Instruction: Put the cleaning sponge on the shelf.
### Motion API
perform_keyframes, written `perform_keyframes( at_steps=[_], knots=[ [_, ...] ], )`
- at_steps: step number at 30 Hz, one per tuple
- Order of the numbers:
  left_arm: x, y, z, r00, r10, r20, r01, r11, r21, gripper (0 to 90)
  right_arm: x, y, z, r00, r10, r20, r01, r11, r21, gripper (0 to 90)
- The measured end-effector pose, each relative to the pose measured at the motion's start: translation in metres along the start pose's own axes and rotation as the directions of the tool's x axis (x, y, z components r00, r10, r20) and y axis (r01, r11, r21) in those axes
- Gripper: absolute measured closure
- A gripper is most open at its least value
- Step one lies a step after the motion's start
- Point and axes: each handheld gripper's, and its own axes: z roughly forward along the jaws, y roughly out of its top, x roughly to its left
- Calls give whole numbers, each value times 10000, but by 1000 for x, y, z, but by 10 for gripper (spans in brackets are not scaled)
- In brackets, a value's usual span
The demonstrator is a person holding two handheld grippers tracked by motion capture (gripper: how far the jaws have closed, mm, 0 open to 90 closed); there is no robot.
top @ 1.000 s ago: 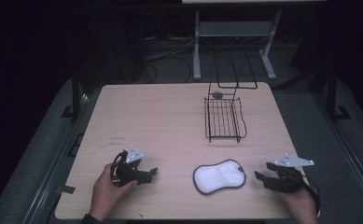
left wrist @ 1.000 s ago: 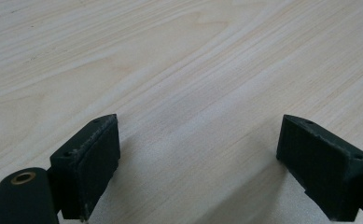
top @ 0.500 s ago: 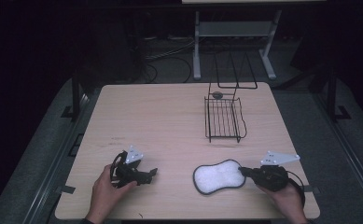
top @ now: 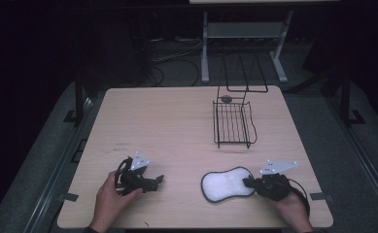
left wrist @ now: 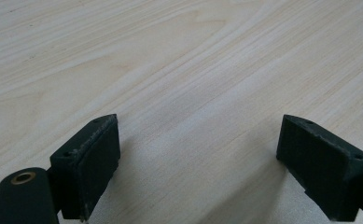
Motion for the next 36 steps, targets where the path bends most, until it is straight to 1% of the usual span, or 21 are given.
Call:
perform_keyframes(
  at_steps=[7,8,12,13,17,18,21,25,27,29,30,31,32,33,36],
  knots=[
    [0,0,0,10000,3,-2,-3,10000,2,125,10,-5,-5,9999,124,-44,-124,9998,142,899],
    [0,0,0,10000,-1,-1,1,10000,-2,125,12,-5,-5,10000,70,2,-70,9998,171,899],
    [0,0,0,10000,0,1,0,10000,0,125,21,-6,-6,9999,-106,-68,108,9996,246,899],
    [0,0,0,10000,-1,1,1,10000,0,125,22,-5,-7,9997,-242,-59,243,9995,179,898],
    [0,0,0,10000,-2,1,2,10000,-1,125,24,7,-8,9992,-346,-203,342,9992,-228,899],
    [0,0,0,10000,-4,1,4,10000,-4,125,23,11,-6,9988,-400,-297,391,9988,-282,899],
    [0,0,0,10000,-1,0,1,10000,-1,125,24,25,1,9971,-673,-366,660,9972,-356,899],
    [0,0,0,10000,3,1,-3,10000,3,125,30,43,15,9925,-1083,-565,1060,9935,-417,899],
    [0,0,0,10000,-1,1,1,10000,-1,125,33,50,22,9906,-1217,-628,1199,9923,-320,899],
    [0,0,0,10000,-2,3,2,10000,0,125,35,55,28,9889,-1306,-716,1286,9912,-315,899],
    [0,0,0,10000,-2,3,2,10000,0,125,35,55,28,9889,-1306,-716,1286,9912,-315,899],
    [0,0,0,10000,-1,1,1,10000,0,125,36,58,33,9866,-1440,-773,1419,9894,-312,899],
    [0,0,0,10000,-4,-1,4,10000,-3,125,38,61,37,9864,-1438,-792,1423,9895,-245,899],
    [0,0,0,10000,2,2,-2,10000,2,125,39,64,44,9844,-1535,-864,1529,9882,-129,899],
    [0,0,0,10000,1,0,-1,10000,3,125,40,67,52,9827,-1592,-945,1600,9871,5,899]
  ],
)
